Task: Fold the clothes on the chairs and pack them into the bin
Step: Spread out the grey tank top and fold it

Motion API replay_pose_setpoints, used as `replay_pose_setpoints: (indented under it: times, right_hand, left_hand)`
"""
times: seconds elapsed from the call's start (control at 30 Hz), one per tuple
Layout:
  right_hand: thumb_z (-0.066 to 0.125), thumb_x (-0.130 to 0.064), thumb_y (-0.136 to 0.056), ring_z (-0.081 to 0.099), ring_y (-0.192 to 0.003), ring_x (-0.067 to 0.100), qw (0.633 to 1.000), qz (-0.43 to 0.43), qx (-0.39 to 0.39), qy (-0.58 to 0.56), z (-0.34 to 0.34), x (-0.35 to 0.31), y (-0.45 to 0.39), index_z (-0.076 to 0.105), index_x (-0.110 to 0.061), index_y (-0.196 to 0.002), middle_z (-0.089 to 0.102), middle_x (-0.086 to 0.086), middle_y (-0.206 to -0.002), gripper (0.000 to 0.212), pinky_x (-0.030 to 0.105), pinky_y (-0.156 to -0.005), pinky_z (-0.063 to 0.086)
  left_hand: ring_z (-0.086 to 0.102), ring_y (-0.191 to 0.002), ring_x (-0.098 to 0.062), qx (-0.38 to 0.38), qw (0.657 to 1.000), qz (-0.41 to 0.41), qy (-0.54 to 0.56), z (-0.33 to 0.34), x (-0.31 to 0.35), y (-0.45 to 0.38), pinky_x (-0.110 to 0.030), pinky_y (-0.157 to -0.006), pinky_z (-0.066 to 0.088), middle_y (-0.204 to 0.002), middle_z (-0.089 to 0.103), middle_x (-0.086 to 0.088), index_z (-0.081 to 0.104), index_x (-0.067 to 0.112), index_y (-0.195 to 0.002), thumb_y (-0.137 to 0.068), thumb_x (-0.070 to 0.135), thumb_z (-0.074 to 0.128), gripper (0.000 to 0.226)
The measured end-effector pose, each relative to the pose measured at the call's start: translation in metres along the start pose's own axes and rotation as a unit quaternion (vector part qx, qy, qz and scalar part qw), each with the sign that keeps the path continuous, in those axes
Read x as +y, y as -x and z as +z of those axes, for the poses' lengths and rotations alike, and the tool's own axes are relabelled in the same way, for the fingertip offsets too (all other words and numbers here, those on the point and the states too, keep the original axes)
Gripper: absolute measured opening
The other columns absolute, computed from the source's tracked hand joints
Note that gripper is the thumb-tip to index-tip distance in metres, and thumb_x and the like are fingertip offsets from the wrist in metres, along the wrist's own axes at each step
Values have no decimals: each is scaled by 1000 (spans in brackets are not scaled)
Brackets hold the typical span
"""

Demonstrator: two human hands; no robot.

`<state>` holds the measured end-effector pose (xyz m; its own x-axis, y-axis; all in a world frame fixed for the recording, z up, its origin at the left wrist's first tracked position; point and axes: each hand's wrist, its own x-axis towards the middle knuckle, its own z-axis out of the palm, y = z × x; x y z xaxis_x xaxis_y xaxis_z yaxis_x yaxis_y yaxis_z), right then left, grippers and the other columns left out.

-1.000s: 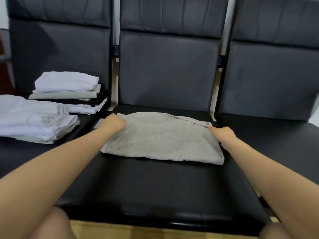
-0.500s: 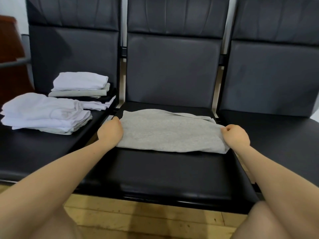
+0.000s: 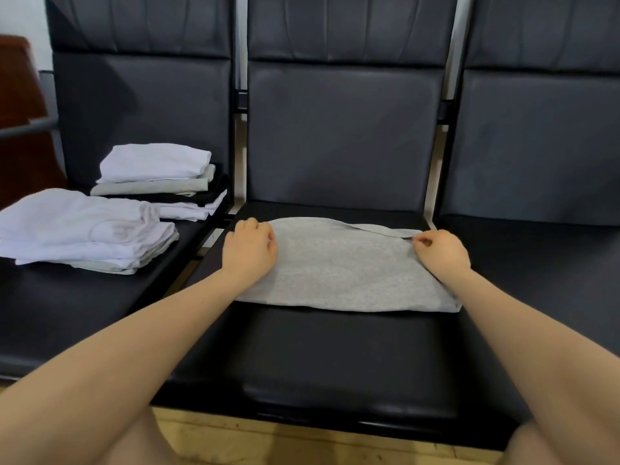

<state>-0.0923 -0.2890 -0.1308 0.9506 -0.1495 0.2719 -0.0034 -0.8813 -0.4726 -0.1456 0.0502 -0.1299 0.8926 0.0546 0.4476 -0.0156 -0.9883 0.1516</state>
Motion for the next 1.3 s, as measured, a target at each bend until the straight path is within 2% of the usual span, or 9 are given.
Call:
replay_pose_setpoints:
  times: [0.13,0.23,0.33,0.47,0.57,0.67,0.8,1.07,1.3]
  right_hand:
    - [49,-20,-95,36,-131,32,996,-28,-48,64,10,5,-10,42,-20,-145,45,12,-142,50,49,-100,41]
    - [48,-20,-96,32,-136,32,998,-14,-60,28,9,12,-14,35,-20,-149,39,10,-149,54,50,-104,39]
    - [44,-24,-98,35,-133,34,996,10,-82,21,7,22,-12,45,-18,-143,42,12,-147,45,47,-105,36]
    - [48,-27,-96,42,-124,32,999,48,-24,7,-8,31,0,55,-15,-131,55,13,-127,38,40,-89,43]
    - [54,-37,-91,59,-87,26,996,84,4,-1,-19,35,17,62,-14,-94,61,6,-87,24,33,-64,46]
    - [57,-48,-89,49,-60,18,985,138,-103,11,-28,31,31,47,-16,-62,48,1,-62,44,30,-52,35]
    - [58,-46,-87,51,-56,17,969,175,-174,-24,-42,21,51,59,-9,-72,57,5,-67,39,25,-48,40]
    - [69,-21,-85,36,-48,14,945,216,-213,-118,-71,32,89,62,-4,-78,51,6,-67,20,25,-45,29]
    - [65,-13,-87,42,-59,15,965,163,-144,-144,-70,35,98,68,-1,-86,50,6,-68,12,24,-54,36]
  left_hand:
    - [50,-106,-24,-43,998,25,49,11,21,-3,-37,-87,43,-108,56,-4,60,14,-107,-94,22,43,23]
    - [50,-105,-25,-61,996,27,65,18,31,-4,-39,-88,44,-108,57,-6,61,13,-107,-93,21,44,23]
    - [50,-104,-25,-77,995,27,62,21,35,-5,-39,-86,44,-107,57,-7,61,13,-106,-93,22,44,24]
    - [51,-100,-26,-65,994,39,82,20,36,-3,-41,-85,45,-101,57,-7,62,11,-102,-93,23,46,22]
    - [53,-96,-24,-63,989,59,118,13,38,4,-41,-86,46,-97,59,-6,64,11,-100,-93,27,51,22]
    - [54,-94,-22,-66,979,82,175,4,48,12,-38,-86,45,-95,60,-5,66,11,-95,-92,28,56,20]
    - [52,-87,-14,-81,967,118,209,-3,62,26,-33,-81,45,-91,60,2,67,17,-91,-90,36,60,21]
    - [48,-87,-10,-161,941,194,227,3,82,51,-27,-81,43,-91,54,8,67,28,-90,-82,45,68,19]
    - [51,-93,-15,-163,935,242,200,9,94,56,-30,-85,43,-89,52,8,64,25,-85,-86,38,66,13]
